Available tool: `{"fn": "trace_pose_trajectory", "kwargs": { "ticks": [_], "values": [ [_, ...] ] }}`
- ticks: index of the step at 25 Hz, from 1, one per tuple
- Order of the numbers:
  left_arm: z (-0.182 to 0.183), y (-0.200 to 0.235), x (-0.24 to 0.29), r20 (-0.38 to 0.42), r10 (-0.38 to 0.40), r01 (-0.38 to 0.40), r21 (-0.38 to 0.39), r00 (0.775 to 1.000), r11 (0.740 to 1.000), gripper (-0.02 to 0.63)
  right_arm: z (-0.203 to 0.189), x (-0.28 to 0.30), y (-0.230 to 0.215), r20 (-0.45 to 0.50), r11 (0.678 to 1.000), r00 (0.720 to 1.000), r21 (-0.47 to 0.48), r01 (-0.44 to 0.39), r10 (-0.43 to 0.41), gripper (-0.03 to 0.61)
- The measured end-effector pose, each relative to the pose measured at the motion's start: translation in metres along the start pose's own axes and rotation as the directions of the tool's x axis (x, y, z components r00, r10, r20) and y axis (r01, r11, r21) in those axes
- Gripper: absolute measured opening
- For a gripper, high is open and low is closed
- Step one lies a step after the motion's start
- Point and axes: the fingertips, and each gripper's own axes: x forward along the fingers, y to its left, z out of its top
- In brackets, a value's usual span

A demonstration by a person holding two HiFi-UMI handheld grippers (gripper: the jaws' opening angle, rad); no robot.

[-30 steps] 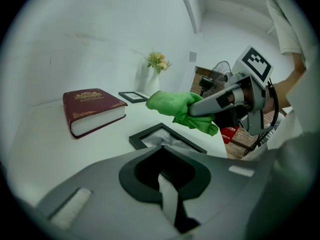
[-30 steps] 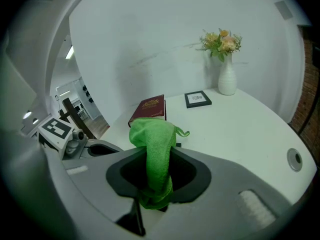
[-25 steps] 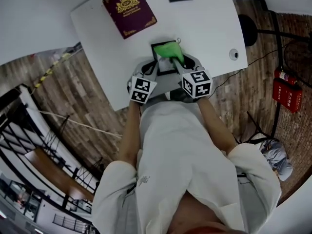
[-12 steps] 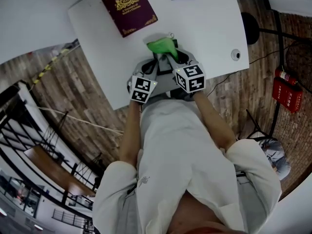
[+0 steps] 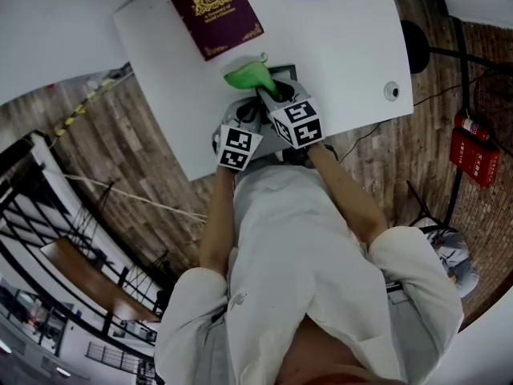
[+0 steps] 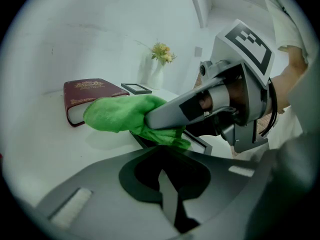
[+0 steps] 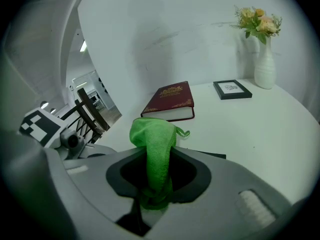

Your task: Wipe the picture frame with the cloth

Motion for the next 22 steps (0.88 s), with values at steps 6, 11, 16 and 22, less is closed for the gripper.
{"fn": "trace_pose_trajectory", "kwargs": {
  "ticks": [6,11,16,22],
  "values": [
    [0.0,0.0,0.0,0.004,0.008,-0.008,-0.002,1.0,1.0,0.02,-0.006,0.016,-0.002,-0.036,1.0,0.999,0.001,0.022,-0.021,0.091],
    [0.001,0.001,-0.001,0.005,0.015,-0.015,-0.006,1.0,1.0,0.02,-0.006,0.017,-0.002,-0.042,0.998,0.998,-0.041,0.038,-0.04,0.091],
    [0.0,0.002,0.0,0.0,0.022,-0.022,0.004,1.0,1.0,0.02,-0.015,0.013,-0.017,-0.057,0.996,0.994,-0.012,0.089,-0.089,0.091],
    [-0.001,0.002,0.0,-0.001,0.033,-0.033,0.005,0.999,0.999,0.02,-0.018,0.004,-0.033,-0.052,0.992,0.991,0.008,0.126,-0.126,0.092]
  ]
}}
